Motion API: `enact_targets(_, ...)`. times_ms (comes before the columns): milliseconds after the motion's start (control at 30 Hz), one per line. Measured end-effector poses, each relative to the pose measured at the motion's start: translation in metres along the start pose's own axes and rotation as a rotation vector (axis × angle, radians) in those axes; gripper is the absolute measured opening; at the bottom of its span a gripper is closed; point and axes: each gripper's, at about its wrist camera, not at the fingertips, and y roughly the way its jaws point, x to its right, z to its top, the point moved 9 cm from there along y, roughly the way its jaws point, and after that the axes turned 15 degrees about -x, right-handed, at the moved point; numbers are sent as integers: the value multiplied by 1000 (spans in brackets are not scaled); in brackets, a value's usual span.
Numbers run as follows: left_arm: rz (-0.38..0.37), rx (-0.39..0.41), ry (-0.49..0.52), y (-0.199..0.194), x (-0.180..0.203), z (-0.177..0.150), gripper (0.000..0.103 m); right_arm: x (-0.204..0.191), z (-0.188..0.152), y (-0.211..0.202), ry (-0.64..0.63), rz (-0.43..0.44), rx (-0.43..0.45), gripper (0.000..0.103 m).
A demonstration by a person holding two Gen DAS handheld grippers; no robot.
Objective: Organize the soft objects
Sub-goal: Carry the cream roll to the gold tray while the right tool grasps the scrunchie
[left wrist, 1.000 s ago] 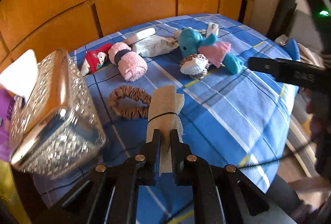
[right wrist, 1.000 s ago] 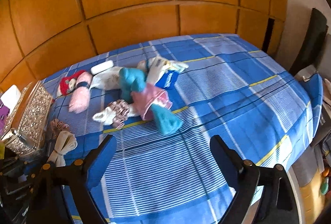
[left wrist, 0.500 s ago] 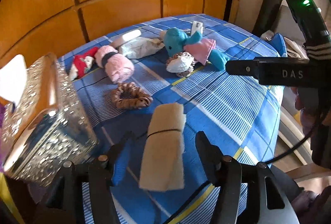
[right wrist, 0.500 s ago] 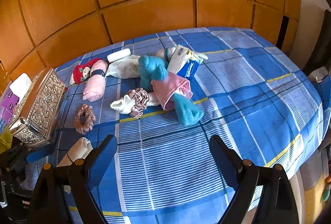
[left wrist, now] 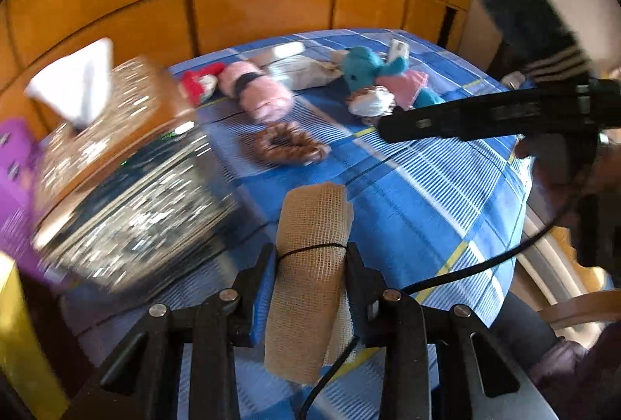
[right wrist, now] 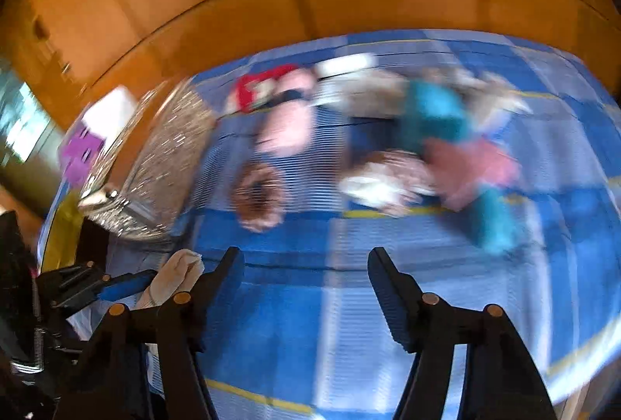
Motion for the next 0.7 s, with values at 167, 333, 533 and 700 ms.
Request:
enact_targets(167,13,6,-76,-14,-22,-21,34,-34,25,41,-112,-22,-52,67)
enact_targets(333,21,22,-135,-25,-36,-30,34,-41,42,77,-172,-126,-107,59)
enact_targets(533,-11,70,-140,-45,-36,-18,34,-37,32,72,-191,-131,-99,18)
enact_targets(700,-65,130,-96,-67,-18,19,33,-32,-10,56,-219,-111,-112,20)
